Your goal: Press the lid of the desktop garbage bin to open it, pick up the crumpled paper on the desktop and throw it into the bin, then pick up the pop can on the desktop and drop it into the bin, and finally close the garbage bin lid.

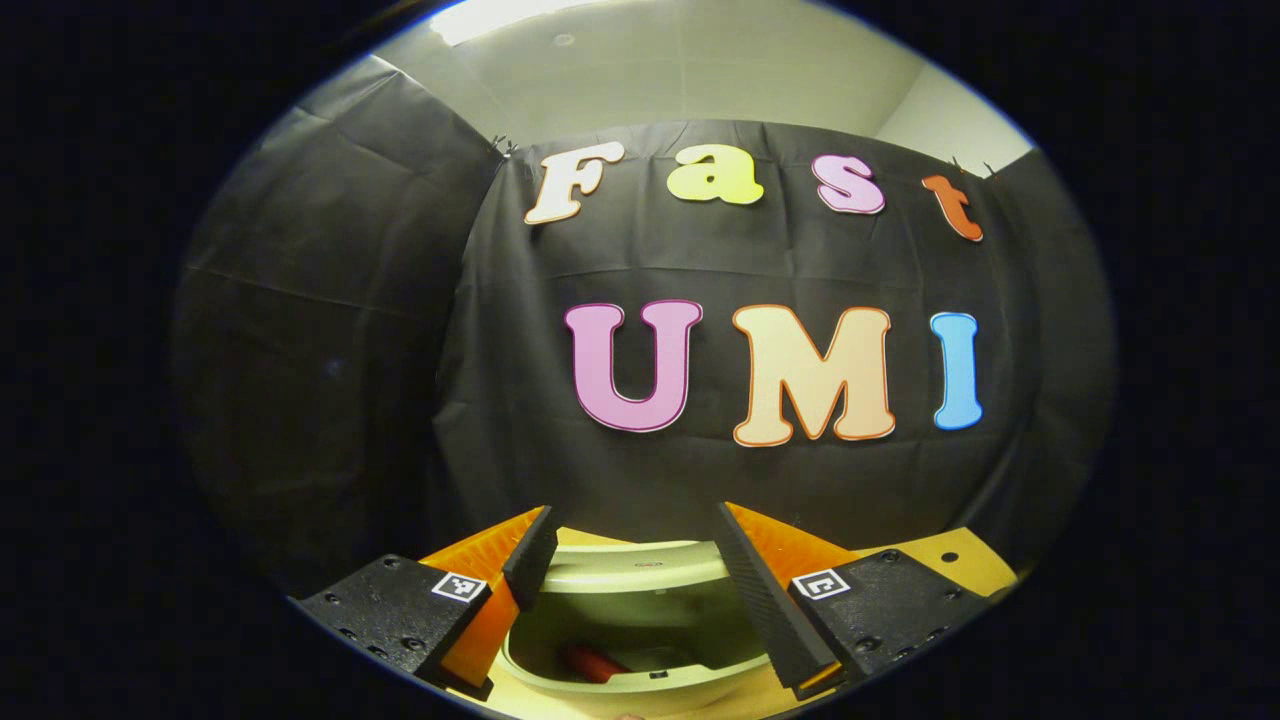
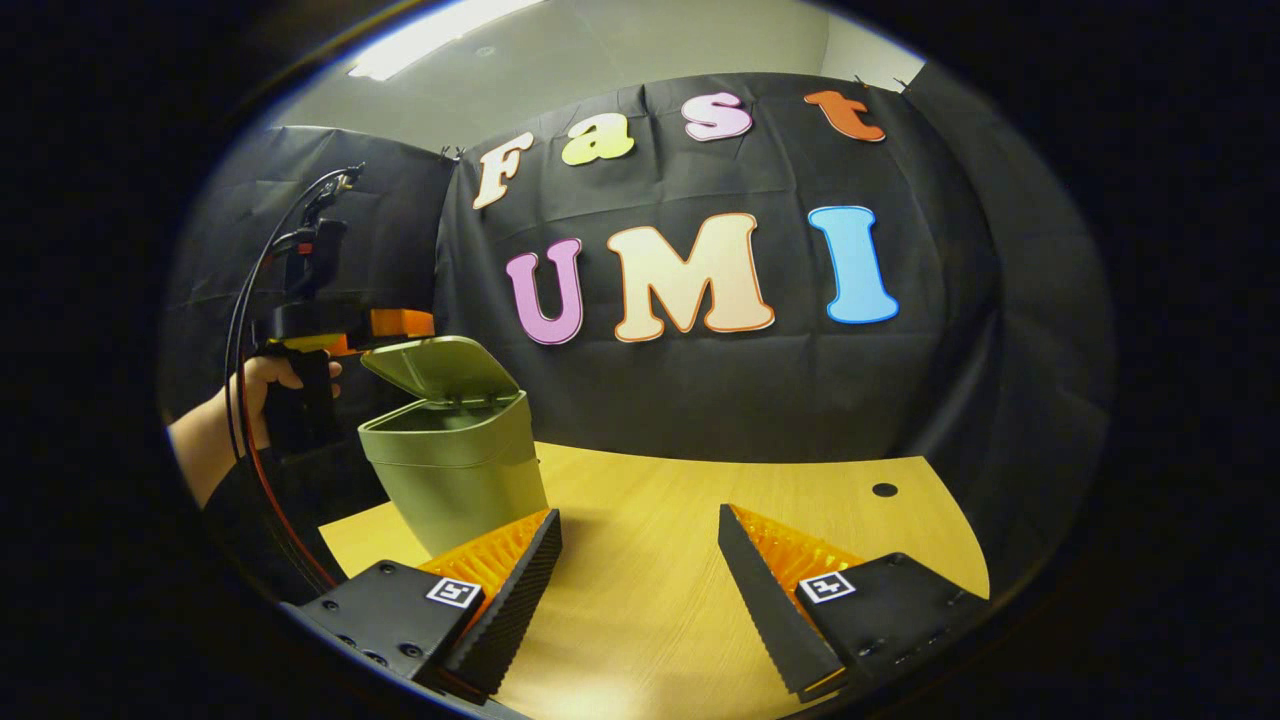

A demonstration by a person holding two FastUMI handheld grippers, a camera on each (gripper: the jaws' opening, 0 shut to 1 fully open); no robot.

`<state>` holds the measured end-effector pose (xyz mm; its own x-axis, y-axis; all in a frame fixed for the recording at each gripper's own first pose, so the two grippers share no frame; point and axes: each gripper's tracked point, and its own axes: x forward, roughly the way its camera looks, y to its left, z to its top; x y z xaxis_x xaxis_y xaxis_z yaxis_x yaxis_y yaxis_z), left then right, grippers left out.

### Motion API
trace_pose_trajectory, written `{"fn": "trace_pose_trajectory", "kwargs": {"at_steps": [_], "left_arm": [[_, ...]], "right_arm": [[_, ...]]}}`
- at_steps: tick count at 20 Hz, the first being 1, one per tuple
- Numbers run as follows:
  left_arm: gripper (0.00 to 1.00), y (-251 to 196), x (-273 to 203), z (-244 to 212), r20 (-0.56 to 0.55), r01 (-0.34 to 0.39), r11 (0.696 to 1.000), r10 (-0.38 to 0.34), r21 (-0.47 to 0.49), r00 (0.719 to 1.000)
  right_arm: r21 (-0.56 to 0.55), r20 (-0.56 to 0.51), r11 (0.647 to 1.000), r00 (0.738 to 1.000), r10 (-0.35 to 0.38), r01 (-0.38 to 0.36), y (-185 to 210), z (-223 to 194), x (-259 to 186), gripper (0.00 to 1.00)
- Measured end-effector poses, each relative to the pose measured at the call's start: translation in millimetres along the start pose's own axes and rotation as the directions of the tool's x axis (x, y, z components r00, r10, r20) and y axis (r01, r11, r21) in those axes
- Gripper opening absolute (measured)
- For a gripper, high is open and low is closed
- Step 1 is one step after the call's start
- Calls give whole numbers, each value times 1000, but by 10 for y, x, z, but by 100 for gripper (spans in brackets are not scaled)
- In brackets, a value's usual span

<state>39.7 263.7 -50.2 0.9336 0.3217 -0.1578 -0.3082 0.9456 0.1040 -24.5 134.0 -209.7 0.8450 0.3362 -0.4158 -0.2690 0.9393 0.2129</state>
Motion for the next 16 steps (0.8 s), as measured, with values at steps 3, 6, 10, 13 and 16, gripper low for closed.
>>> {"fn": "trace_pose_trajectory", "kwargs": {"at_steps": [3, 6, 10, 13, 16], "left_arm": [[94, -56, -80, -289, -37, -2, 1000, 3, 21, 999], [95, -133, -143, -545, -89, 12, 1000, -11, 14, 996], [95, -159, -171, -704, -120, 3, 1000, -4, -10, 993], [96, -167, -177, -798, -140, 7, 1000, -7, -5, 990], [96, -171, -209, -846, -151, 13, 1000, -12, 10, 989]], "right_arm": [[-37, -13, 999, 1000, 25, -25, -7, -17, 5, 99], [-76, -19, 997, 1000, 20, -21, -108, -25, 30, 99], [-76, -32, 997, 999, 19, -21, -178, -57, 40, 99], [-93, -36, 995, 999, 19, -22, -205, -91, 52, 99], [-81, -19, 997, 1000, 17, -19, -220, -62, 84, 99]]}}
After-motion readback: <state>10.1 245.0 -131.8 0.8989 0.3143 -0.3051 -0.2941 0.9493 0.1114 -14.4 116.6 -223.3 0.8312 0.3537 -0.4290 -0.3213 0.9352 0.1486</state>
